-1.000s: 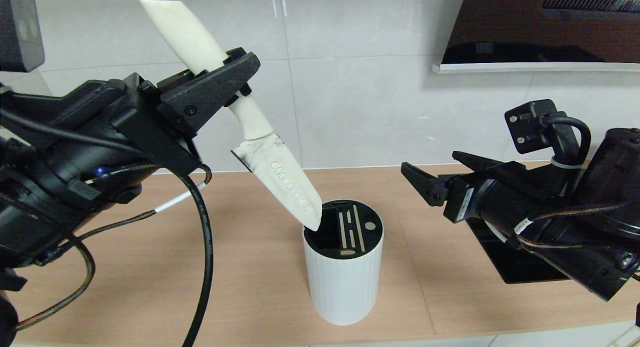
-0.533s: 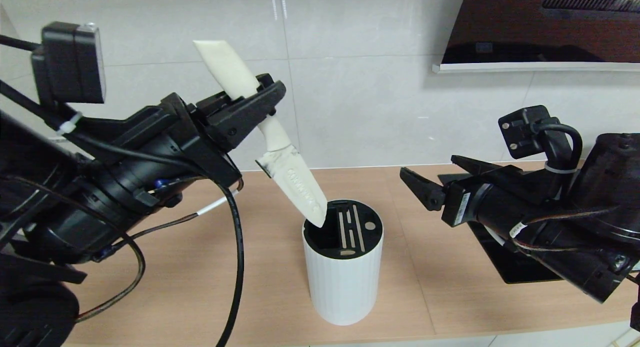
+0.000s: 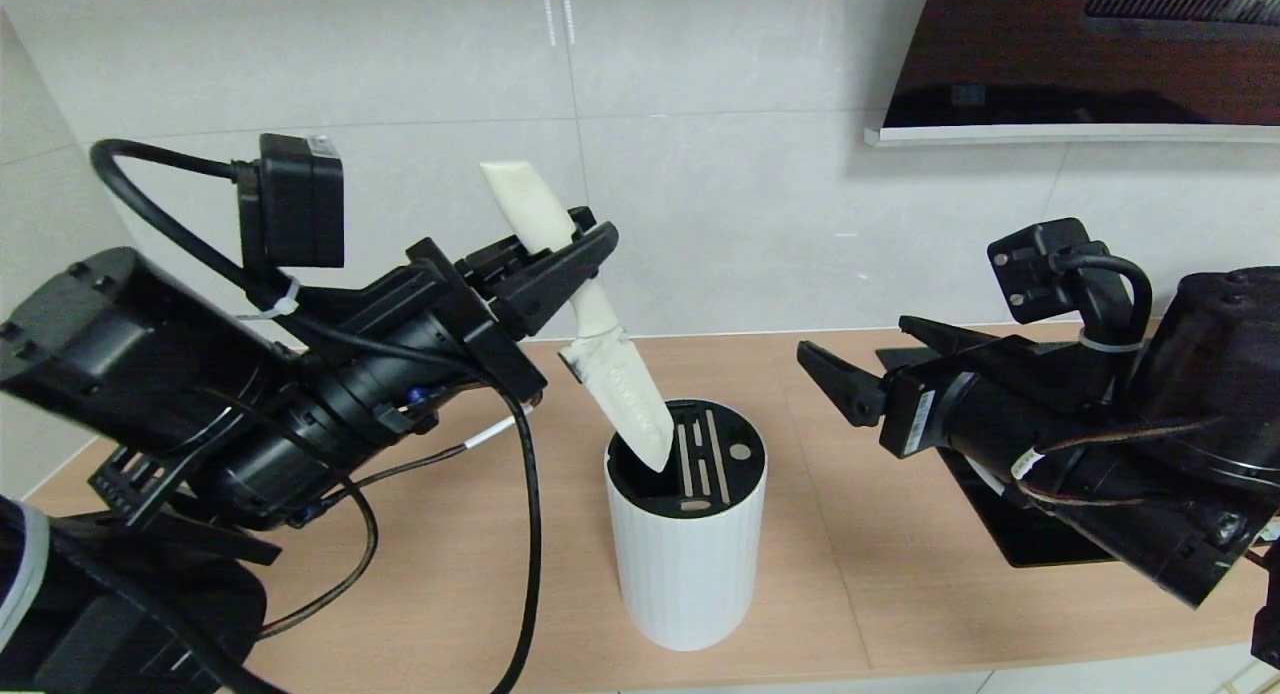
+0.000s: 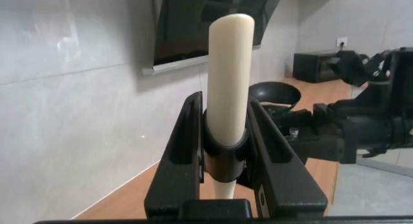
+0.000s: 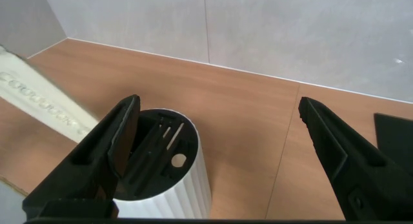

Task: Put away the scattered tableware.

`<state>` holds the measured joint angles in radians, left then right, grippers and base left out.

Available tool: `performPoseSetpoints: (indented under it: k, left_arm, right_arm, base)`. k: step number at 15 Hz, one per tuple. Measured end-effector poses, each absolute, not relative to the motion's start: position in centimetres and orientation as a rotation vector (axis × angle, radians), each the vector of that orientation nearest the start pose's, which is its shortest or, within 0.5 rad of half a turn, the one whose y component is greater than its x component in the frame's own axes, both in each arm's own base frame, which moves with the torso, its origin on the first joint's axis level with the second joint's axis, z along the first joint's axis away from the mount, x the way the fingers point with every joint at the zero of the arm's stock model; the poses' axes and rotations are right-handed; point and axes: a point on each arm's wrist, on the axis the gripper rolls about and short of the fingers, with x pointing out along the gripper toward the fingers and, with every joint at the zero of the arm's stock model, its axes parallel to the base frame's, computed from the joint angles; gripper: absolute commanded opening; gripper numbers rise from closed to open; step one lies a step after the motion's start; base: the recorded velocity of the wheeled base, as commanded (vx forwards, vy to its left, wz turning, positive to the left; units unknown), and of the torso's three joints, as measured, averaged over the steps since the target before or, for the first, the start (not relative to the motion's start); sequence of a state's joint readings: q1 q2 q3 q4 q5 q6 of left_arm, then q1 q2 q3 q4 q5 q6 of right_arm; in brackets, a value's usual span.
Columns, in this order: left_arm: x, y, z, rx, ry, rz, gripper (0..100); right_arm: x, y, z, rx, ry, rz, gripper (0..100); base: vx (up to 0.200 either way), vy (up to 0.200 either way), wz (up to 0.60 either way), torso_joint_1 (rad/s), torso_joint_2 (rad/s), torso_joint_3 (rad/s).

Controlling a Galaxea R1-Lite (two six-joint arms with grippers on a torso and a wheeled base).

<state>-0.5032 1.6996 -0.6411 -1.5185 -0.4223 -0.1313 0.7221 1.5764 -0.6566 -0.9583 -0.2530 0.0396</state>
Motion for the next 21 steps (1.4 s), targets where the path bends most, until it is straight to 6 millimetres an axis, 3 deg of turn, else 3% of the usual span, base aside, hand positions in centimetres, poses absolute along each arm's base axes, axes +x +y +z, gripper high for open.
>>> performPoseSetpoints:
  k: [13,21]
  left_arm:
    - [25.3,-15.5,19.5,-0.137,-0.303,-0.952,0]
    - [26.6,-17.0,15.6,-0.136,-0.195,-0.97,0]
  right_arm:
    - [20.6,17.5,20.9,0.054,-0.02,0.47,100]
    - [20.7,17.5,20.9,0.053,-0.019,0.47,100]
  base:
    - [0.0,0.0,0.0,0.0,0.0,0.0]
    - [0.0,0.0,0.0,0.0,0.0,0.0]
